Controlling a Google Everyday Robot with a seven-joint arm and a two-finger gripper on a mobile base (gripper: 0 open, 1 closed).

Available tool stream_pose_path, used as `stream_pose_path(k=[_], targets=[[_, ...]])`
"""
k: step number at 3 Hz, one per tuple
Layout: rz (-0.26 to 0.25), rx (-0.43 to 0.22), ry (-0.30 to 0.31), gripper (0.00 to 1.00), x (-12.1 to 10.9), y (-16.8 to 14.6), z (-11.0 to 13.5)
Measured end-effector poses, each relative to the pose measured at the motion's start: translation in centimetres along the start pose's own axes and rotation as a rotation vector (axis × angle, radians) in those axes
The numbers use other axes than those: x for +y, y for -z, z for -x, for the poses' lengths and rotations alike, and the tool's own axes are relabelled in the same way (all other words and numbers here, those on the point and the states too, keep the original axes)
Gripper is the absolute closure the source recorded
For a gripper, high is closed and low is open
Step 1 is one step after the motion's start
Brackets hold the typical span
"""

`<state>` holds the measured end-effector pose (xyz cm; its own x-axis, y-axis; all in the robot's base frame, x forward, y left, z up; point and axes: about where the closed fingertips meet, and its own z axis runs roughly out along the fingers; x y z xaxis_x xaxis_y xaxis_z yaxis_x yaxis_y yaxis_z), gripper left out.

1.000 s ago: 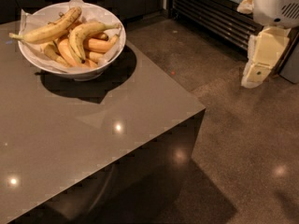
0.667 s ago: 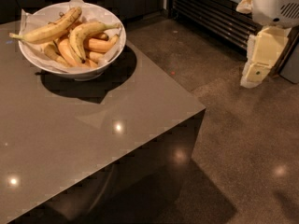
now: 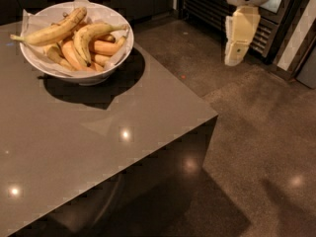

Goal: Pick banana from white bowl

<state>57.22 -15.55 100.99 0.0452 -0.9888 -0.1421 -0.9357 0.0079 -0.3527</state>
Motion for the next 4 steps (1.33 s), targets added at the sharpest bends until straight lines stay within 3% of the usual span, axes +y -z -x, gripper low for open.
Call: stream_pose_path(k=[2, 3, 4], targets=[[-0.04, -0.03, 0.018, 0.0, -1.2, 0.0, 1.1], [-0.045, -0.035, 0.096, 0.0, -3.3, -0.7, 2.9], [-0.042, -0.033, 0.233, 0.0, -6.1, -1.5, 6.2]])
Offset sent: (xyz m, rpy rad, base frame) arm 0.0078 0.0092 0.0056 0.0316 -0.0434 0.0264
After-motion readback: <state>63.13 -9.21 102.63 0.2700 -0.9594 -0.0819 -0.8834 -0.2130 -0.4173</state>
